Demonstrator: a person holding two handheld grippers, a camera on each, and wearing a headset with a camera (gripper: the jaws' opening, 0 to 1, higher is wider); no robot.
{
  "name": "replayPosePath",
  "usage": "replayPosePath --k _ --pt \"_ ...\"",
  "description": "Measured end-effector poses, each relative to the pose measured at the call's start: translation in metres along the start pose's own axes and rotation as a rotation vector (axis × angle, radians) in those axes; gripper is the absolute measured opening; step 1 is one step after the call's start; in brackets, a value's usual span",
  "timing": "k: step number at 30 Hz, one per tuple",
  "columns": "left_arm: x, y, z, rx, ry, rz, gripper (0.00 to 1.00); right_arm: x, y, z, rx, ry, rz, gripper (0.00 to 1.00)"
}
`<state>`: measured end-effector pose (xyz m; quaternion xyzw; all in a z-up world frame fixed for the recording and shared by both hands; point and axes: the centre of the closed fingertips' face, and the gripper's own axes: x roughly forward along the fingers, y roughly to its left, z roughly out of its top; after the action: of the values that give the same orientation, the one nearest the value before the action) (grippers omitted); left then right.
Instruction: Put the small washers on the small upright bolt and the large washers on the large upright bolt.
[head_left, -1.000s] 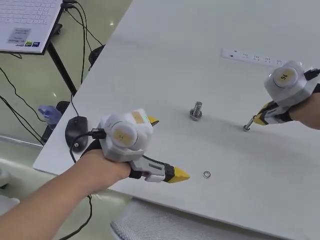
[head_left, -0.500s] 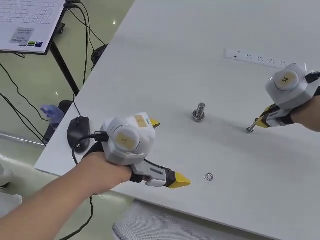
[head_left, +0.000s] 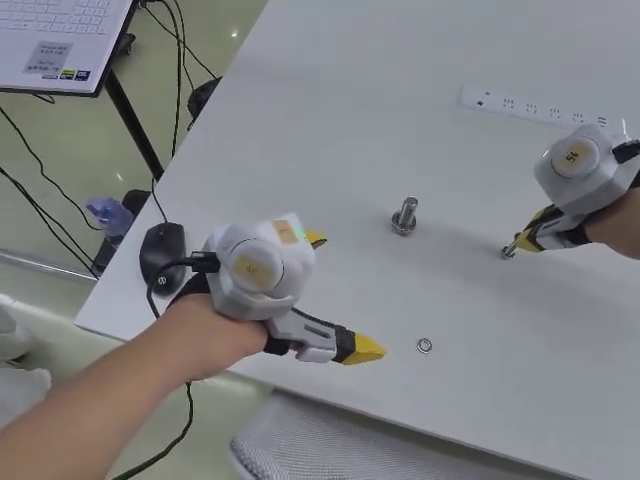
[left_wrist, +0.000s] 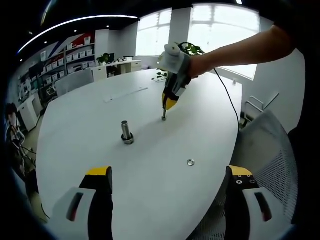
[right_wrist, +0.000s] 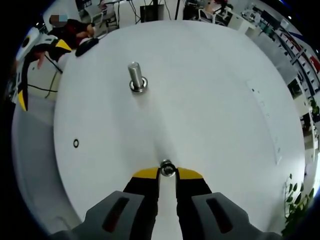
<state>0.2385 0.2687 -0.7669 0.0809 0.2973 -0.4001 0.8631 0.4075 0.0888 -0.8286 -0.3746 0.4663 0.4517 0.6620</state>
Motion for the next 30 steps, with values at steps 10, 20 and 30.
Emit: replayPosePath --k 10,20,30 --pt "0.000 0.002 -0.004 -0.005 0.013 0.002 0.93 0.013 0.003 -0.004 -0.012 0.018 0.009 0.13" --pt "-0.002 0.002 -0.004 -0.001 0.021 0.005 0.93 0.027 0.004 -0.005 -0.017 0.023 0.016 0.13" --pt "-0.001 0.003 -0.003 0.004 0.024 0.003 0.91 0.033 0.000 -0.006 -0.029 0.038 0.028 0.13"
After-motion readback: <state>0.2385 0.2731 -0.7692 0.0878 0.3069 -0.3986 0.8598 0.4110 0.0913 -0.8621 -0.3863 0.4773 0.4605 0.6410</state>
